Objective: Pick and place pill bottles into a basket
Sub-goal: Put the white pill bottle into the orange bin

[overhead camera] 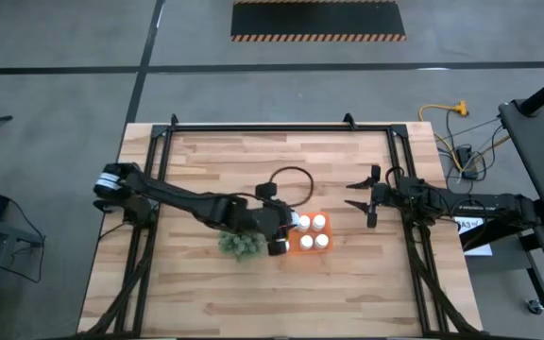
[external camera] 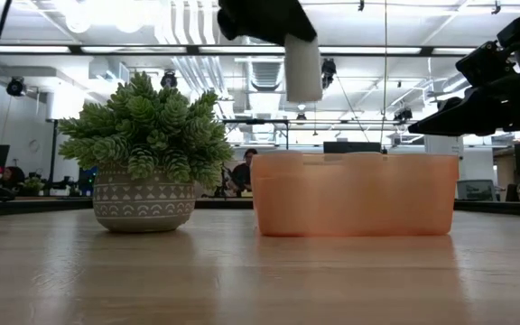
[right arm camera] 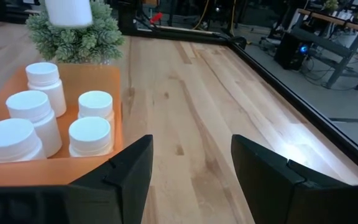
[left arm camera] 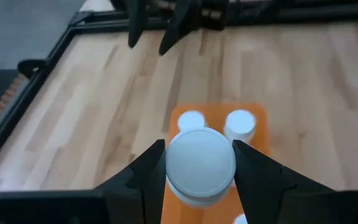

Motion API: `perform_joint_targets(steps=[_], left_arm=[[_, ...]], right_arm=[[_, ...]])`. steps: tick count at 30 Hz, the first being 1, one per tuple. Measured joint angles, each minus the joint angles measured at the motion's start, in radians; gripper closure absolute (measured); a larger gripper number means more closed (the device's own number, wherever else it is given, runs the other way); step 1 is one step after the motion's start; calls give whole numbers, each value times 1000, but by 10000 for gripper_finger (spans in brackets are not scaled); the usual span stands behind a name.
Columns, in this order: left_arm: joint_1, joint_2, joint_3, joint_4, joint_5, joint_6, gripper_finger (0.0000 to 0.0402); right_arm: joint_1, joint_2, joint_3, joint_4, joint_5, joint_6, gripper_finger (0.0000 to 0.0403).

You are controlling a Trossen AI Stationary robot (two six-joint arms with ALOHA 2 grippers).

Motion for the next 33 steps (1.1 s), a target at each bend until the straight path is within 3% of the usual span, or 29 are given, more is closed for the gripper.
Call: perform_joint_targets(steps=[5, 16, 27, 33], left_arm=[[0, 57, 37, -29, -27, -1, 262], [-1, 61, 21, -27, -27, -88, 262], [0, 68, -101, 135, -27, -216, 262], [-1, 73, -128, 135, -62, -293, 262]], right_arm=[[0, 1, 0, 0, 0, 0, 195], [0, 1, 0, 0, 0, -1, 195], [0, 1, 0, 0, 1, 0, 195], [0, 0, 0, 0, 0, -1, 195]])
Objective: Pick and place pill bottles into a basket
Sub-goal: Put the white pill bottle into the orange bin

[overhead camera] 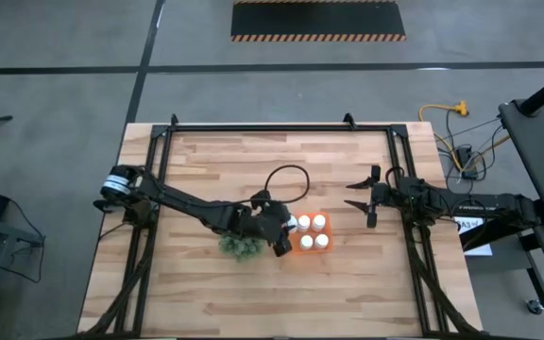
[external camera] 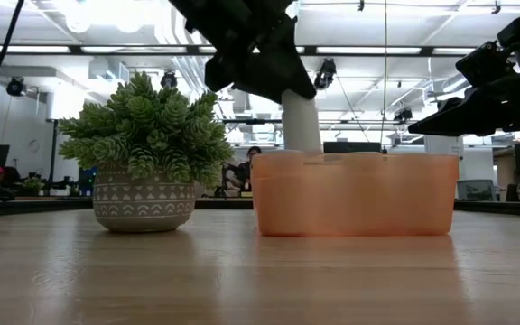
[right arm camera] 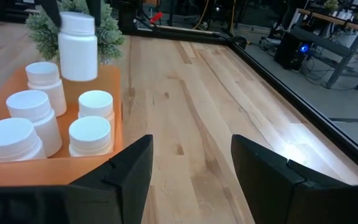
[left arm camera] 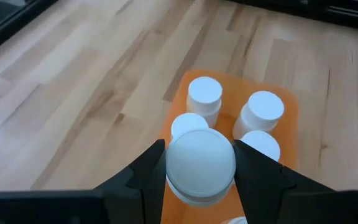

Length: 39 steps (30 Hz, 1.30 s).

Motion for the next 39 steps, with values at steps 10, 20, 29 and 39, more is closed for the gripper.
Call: perform_joint_targets(steps=[10, 20, 29, 39], left_arm=[[2, 0, -90, 47, -53, -83, 261], [4, 2, -114, 53, -45, -98, 262], [4, 2, -128, 52, -17, -90, 262], [4, 2, -132, 53, -16, -54, 262]], right_arm=[[0, 0, 0, 0, 0, 2, 195], [0, 0, 0, 0, 0, 0, 195], [0, 0, 0, 0, 0, 0, 195], [0, 0, 0, 0, 0, 1, 195]])
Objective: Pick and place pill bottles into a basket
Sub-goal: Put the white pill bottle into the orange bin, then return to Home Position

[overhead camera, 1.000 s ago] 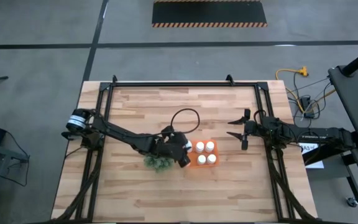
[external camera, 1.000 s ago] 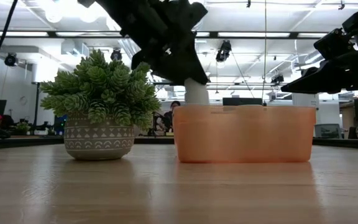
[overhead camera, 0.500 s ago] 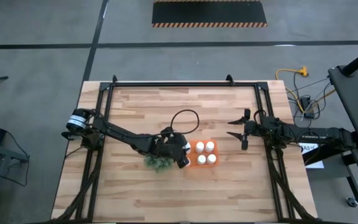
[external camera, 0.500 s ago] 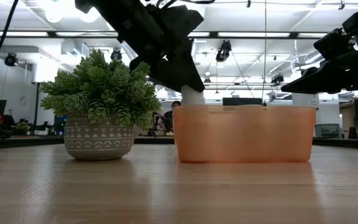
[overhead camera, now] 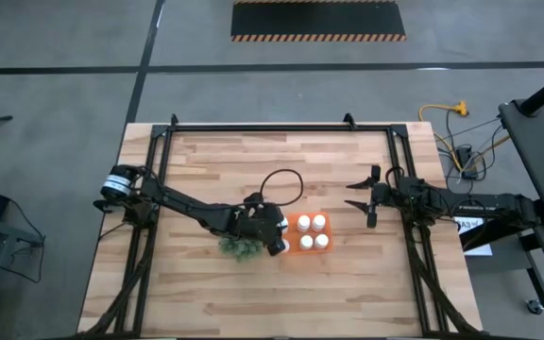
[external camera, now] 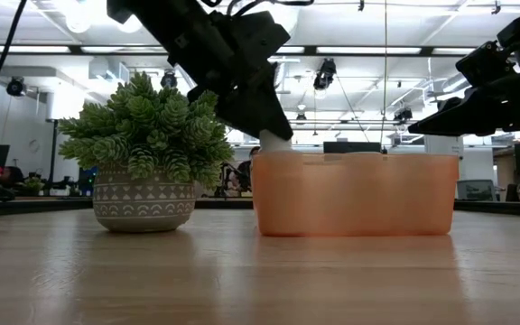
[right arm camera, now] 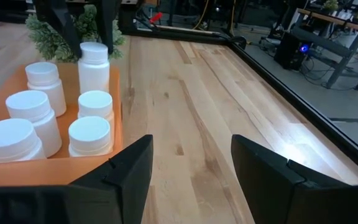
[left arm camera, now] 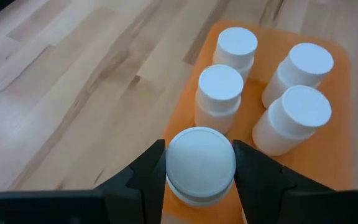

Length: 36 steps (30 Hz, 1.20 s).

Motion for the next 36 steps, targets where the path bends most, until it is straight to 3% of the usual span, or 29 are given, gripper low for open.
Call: perform_joint_targets(steps=[12, 22, 36], left_arm=[[-1, 26, -2, 2, 2, 14, 258], [0, 38, 11, 18, 2, 16, 171], [0, 31, 26, 9, 0, 18, 164]], right_arm=[[0, 0, 0, 0, 0, -1, 195], [1, 2, 0, 0, 0, 0, 195], [0, 2, 0, 0, 0, 0, 195]])
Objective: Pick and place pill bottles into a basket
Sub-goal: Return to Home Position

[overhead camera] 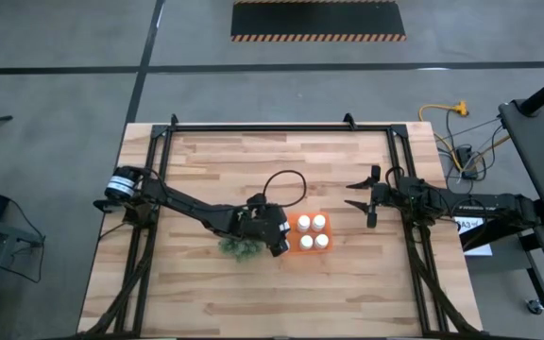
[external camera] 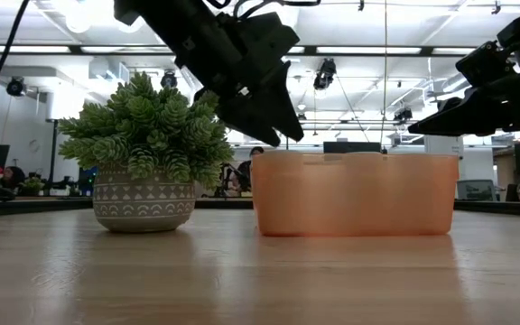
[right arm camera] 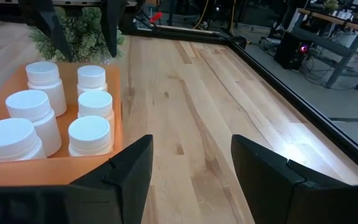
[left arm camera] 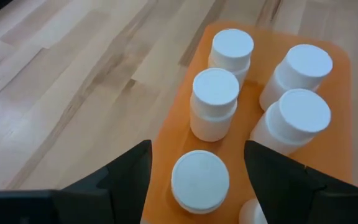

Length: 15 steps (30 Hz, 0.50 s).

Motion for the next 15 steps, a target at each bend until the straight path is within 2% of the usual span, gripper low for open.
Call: perform_joint_targets(steps=[3, 9, 12, 15], left_arm=[[0, -9, 6, -1, 1, 32, 164], [0, -75, 18, 3, -1, 455, 163], [0, -105, 17, 5, -4, 613, 163], [0, -127, 17, 18, -6, 642, 163]], right_arm=[[0, 0, 0, 0, 0, -1, 195], [0, -2, 0, 2, 0, 0, 195], [0, -2, 0, 1, 0, -1, 195], [0, -2, 0, 1, 0, -2, 195]])
